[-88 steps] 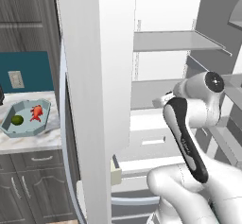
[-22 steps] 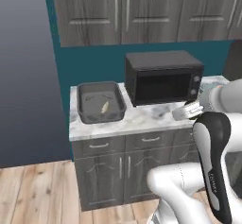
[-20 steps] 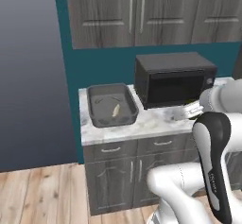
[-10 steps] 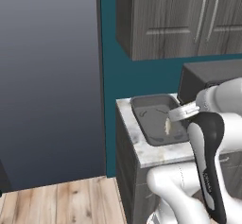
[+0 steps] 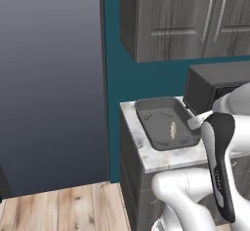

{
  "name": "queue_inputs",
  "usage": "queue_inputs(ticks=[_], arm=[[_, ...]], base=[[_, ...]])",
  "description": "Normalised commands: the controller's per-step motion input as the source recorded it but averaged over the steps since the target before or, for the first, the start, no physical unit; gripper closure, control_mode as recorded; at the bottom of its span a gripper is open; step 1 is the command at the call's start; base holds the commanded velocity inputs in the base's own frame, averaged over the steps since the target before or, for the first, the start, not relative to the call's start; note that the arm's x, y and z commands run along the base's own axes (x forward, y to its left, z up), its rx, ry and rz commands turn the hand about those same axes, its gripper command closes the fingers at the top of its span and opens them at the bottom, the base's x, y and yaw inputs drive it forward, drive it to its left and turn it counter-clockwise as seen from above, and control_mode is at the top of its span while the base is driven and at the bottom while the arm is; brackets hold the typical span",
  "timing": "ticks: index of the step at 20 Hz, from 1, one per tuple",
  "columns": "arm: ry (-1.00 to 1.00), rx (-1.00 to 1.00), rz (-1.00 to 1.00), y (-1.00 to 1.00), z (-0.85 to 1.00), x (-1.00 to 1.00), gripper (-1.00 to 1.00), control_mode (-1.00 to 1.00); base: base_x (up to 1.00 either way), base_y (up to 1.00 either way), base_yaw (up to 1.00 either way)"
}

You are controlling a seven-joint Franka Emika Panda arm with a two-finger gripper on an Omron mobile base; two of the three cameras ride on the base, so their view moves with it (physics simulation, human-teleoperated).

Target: Place one lime and one fish in each tupperware on the nearby counter, to pack two identical lunches.

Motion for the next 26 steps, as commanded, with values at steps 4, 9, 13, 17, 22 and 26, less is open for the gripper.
queue_inputs(ticks=[4, 9, 13, 17, 22, 26], arm=[[-0.04, 0.00, 0.00, -0.26, -0.57, 0.23, 1.00, -1.00], [-0.09, 0.00, 0.04, 0.08, -0.64, 0.57, 1.00, -1.00], [-0.02, 0.00, 0.06, 0.32, -0.59, 0.68, 1.00, -1.00], [0.00, 0.00, 0.04, 0.32, -0.50, 0.77, 1.00, -1.00], [0.00, 0.01, 0.00, 0.03, -0.24, 0.76, 1.00, -1.00], [0.00, 0.01, 0.00, 0.00, -0.17, 0.69, 1.00, -1.00]], base=[[0.00, 0.00, 0.00], [0.00, 0.00, 0.00], [0.00, 0.00, 0.00], [0.00, 0.00, 0.00], [0.00, 0.00, 0.00], [0.00, 0.00, 0.00]])
